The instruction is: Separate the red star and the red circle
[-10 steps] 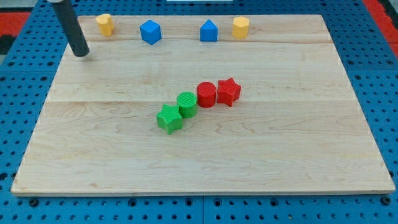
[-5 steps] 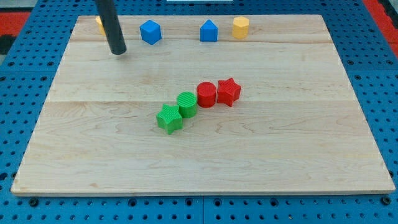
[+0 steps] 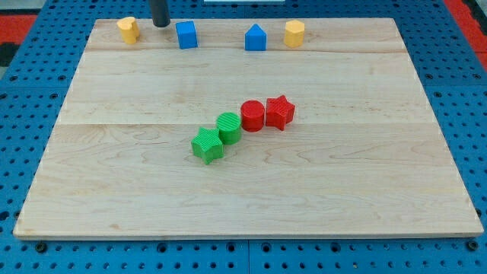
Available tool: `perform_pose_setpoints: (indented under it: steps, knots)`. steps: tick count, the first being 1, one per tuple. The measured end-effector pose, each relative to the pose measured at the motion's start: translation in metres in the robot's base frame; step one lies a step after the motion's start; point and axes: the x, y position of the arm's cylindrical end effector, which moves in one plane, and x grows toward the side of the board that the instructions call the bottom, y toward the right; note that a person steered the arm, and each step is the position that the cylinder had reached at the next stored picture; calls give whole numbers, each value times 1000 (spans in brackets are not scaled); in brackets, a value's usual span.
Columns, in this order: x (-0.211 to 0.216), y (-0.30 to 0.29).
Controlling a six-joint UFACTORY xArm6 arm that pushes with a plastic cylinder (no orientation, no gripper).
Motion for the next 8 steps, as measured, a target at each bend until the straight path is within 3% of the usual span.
perform_pose_setpoints:
  steps: [1, 2, 3, 4, 5, 8]
  knots:
    - [3, -47]
    - [30, -57]
    - [43, -26]
    - [90, -16]
    - [110, -61]
    - [53, -70]
